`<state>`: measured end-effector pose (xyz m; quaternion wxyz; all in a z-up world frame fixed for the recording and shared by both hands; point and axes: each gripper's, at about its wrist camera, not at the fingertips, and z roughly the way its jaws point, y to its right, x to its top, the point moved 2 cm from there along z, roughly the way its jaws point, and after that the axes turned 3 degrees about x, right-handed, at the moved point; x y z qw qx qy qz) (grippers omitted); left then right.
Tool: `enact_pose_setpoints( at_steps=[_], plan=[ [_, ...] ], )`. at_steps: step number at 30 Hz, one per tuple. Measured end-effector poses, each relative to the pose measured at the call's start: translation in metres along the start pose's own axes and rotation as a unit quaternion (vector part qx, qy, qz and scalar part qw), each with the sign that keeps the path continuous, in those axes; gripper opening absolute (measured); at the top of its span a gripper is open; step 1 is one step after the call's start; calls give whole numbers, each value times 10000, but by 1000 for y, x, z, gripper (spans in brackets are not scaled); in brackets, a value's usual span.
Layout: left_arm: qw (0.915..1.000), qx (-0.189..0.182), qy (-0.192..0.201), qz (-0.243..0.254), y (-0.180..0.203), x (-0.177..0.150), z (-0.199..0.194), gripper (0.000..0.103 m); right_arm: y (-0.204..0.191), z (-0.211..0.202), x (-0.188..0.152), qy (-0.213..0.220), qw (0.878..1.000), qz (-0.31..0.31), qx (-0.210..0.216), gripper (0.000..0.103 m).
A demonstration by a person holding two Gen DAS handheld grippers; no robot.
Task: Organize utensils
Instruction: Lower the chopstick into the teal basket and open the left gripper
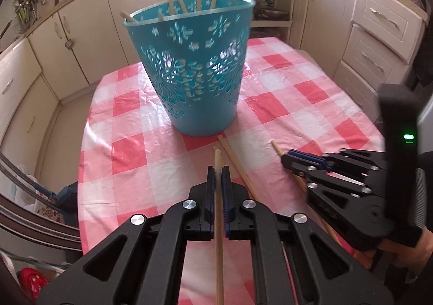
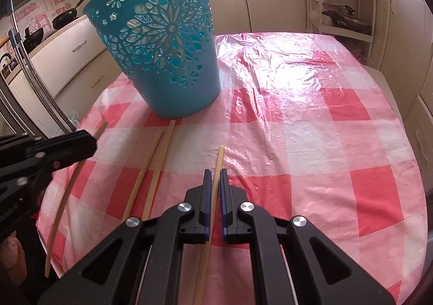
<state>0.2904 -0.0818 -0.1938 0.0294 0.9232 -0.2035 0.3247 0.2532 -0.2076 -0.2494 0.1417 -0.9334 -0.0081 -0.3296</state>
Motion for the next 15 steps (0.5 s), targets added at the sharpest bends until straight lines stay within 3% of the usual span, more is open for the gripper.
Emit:
enact_pose_setpoints(
  at_steps=[7,11,15],
  plan=[
    [9936,-767,665,-503,-20,26,-78,5,-3,0,-1,14,10000,-33,-57,7],
    [9817,-1059,1318,-876,-41,65,-120,5,-4,0,-1,15,10000,-21,-53,7],
    [9686,-1054,1960,-1108,-53,106,-143,5,-2,0,-1,14,10000,18,-16,7]
  ],
)
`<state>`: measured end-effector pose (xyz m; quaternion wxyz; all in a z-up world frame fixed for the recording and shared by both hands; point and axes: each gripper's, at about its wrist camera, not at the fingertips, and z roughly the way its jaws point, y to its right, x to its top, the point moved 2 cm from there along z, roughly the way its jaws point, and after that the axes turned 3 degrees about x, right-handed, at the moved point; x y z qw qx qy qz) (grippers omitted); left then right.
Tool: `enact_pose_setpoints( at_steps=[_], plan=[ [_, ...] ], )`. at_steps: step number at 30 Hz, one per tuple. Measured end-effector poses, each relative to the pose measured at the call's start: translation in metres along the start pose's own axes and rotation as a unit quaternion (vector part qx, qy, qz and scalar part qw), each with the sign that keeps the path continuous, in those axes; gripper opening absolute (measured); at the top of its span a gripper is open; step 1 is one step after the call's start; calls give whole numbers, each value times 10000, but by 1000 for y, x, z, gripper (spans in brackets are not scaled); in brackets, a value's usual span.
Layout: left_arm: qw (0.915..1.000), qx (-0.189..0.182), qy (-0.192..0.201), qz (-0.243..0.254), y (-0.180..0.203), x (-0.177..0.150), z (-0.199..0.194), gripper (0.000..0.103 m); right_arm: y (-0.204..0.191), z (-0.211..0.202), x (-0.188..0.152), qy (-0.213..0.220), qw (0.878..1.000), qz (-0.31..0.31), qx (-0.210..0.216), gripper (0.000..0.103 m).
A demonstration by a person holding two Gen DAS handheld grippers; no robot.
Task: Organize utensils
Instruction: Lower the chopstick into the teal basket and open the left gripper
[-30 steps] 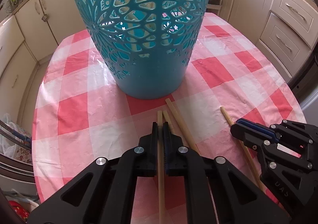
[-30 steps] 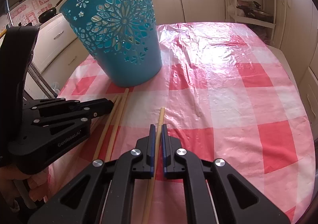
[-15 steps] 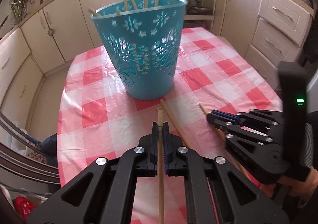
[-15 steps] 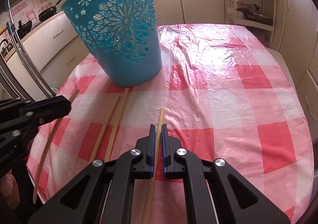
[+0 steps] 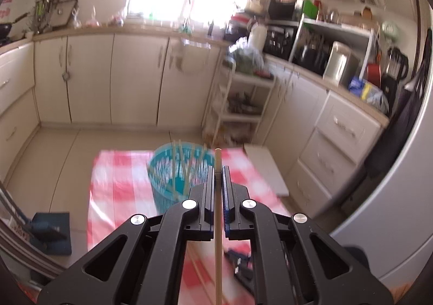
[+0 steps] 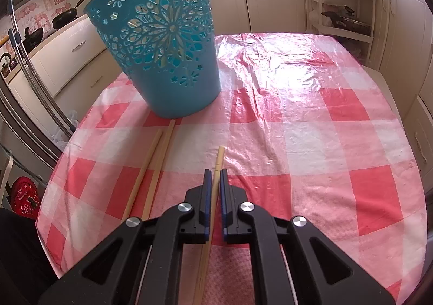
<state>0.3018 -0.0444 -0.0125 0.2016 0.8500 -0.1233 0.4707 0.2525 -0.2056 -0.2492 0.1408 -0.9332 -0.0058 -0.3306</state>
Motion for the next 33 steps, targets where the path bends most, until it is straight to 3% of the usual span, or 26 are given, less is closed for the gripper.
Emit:
enact_pose_setpoints(
  at_steps=[8,18,24,33],
  plan=[
    [9937,436,993,-296,-5,61,37,5,6,-1,1,-7,9998,126,125,7],
    [9781,1186,1566,-685,-36,74,103,5,10,-1,2,-18,9995,218,227,7],
    [9770,1419,1419,-717,-47,53,138,5,12,-1,2,-23,9992,273,280,7],
    [9858,1488,706,-332,-42,17,160,5,12,-1,3,-26,9991,285,297,7]
  ],
)
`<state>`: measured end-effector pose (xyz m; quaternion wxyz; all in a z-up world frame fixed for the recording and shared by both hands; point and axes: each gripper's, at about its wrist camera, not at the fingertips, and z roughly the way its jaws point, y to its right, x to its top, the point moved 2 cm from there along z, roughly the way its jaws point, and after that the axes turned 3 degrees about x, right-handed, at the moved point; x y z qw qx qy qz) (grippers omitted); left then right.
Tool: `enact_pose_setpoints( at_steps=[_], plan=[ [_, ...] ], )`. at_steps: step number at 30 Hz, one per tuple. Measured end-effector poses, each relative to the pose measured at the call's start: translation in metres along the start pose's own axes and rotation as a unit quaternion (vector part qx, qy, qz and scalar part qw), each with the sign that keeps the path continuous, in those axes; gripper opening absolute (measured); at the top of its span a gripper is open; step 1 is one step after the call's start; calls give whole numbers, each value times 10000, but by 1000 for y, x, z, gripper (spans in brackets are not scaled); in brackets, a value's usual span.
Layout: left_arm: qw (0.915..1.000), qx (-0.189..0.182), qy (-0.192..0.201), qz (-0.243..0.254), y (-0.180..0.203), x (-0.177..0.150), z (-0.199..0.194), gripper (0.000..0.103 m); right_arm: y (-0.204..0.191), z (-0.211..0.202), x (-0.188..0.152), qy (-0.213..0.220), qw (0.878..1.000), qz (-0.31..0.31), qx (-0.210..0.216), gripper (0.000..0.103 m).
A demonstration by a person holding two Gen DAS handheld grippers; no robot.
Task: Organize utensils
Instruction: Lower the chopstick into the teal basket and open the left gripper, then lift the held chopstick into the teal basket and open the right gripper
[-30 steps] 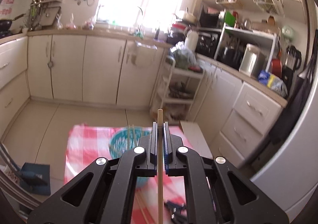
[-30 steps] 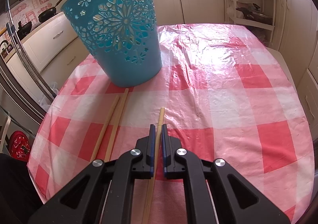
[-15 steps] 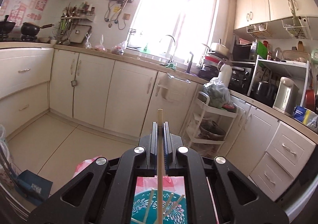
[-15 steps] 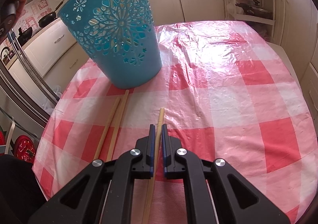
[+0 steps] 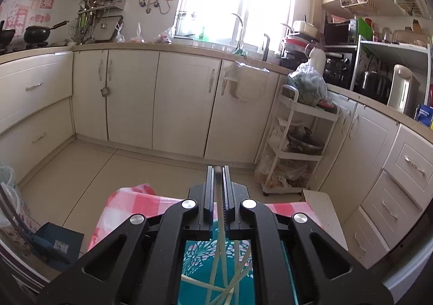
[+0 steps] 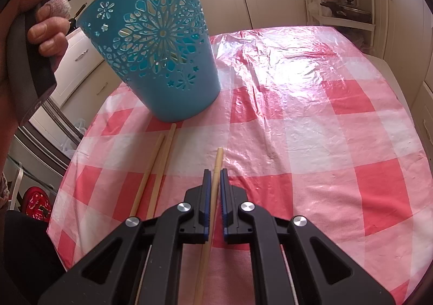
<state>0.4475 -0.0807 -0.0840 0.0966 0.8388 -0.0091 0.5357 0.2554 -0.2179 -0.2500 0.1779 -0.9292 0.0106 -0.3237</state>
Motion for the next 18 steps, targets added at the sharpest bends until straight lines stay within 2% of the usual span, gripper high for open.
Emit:
enact_pose_setpoints(
  at_steps=[2,4,5,6,8,12,15,18],
  plan=[
    [9997,10,-189,125,-1,-6,-2,7,0,0,0,-1,10000,1,1,7],
    [9992,41,-322,219,-4,-11,-8,17,0,0,0,0,10000,3,1,7],
    [9991,100,-348,238,-8,-13,-15,29,0,0,0,-1,10000,7,6,7],
    [9991,154,-325,231,-12,-14,-23,41,0,0,0,0,10000,25,26,7],
    [9993,263,-213,126,-23,-14,-44,53,3,0,0,-4,9999,92,98,7],
    [9988,462,51,-164,-51,-17,-82,70,7,-1,1,-4,9996,197,201,7],
    [9972,643,69,-368,-76,-27,-92,73,3,-1,0,-7,9999,67,75,7],
    [9947,819,-235,-572,-98,-38,-84,73,-6,0,-1,-13,9998,-165,-130,12]
  ],
)
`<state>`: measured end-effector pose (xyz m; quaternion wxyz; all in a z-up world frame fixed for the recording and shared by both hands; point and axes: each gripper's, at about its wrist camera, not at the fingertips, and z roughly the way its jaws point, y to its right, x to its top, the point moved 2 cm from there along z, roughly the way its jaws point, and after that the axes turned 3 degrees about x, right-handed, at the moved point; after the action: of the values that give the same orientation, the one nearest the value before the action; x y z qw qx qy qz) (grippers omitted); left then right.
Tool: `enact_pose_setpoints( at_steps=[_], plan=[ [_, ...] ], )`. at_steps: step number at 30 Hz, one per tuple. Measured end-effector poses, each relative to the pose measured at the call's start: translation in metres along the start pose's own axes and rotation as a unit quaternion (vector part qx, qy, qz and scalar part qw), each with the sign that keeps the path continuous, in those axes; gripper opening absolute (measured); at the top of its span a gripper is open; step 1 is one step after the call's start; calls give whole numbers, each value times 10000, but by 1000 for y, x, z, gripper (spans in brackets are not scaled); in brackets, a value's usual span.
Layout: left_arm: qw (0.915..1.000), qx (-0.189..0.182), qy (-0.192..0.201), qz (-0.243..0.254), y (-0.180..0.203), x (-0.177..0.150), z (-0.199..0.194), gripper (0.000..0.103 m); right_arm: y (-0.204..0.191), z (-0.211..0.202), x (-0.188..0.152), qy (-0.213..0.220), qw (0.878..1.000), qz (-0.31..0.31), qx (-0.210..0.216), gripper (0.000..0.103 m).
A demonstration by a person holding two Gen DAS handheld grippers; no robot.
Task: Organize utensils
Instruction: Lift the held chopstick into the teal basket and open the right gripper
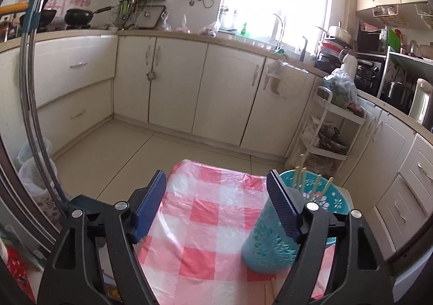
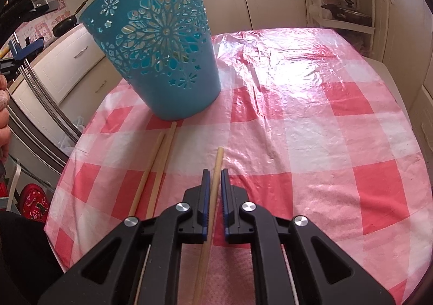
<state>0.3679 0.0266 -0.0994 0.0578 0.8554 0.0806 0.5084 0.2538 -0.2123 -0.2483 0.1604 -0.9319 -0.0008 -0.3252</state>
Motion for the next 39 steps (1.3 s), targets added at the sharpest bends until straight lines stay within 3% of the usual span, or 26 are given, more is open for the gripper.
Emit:
enact_pose_setpoints(
  at_steps=[7,9,12,18,25,30,33,39],
  plan=[
    [9998,173,69,26,-15,2,-2,73,-30,7,-4,-48,9917,-992,-813,14],
    [9998,164,66,59,-11,3,-1,73,-28,6,-3,-93,9928,-928,-753,6],
    [9999,144,2,54,-10,2,1,73,-14,-2,2,-152,9977,-455,-486,5],
    [9999,100,-44,-48,-11,2,2,73,-17,-70,46,732,9965,34,414,5],
    [9999,106,-47,-48,-11,2,2,73,-49,-123,145,2056,9726,110,1080,5],
    [9999,97,-99,-95,-10,2,4,74,-65,-119,208,2939,9505,215,987,6],
    [9999,78,-113,-101,-9,1,5,74,-65,-98,228,3222,9443,270,608,6],
    [9999,65,-100,-96,-7,1,7,75,-57,-57,223,2958,9545,318,204,6]
  ],
)
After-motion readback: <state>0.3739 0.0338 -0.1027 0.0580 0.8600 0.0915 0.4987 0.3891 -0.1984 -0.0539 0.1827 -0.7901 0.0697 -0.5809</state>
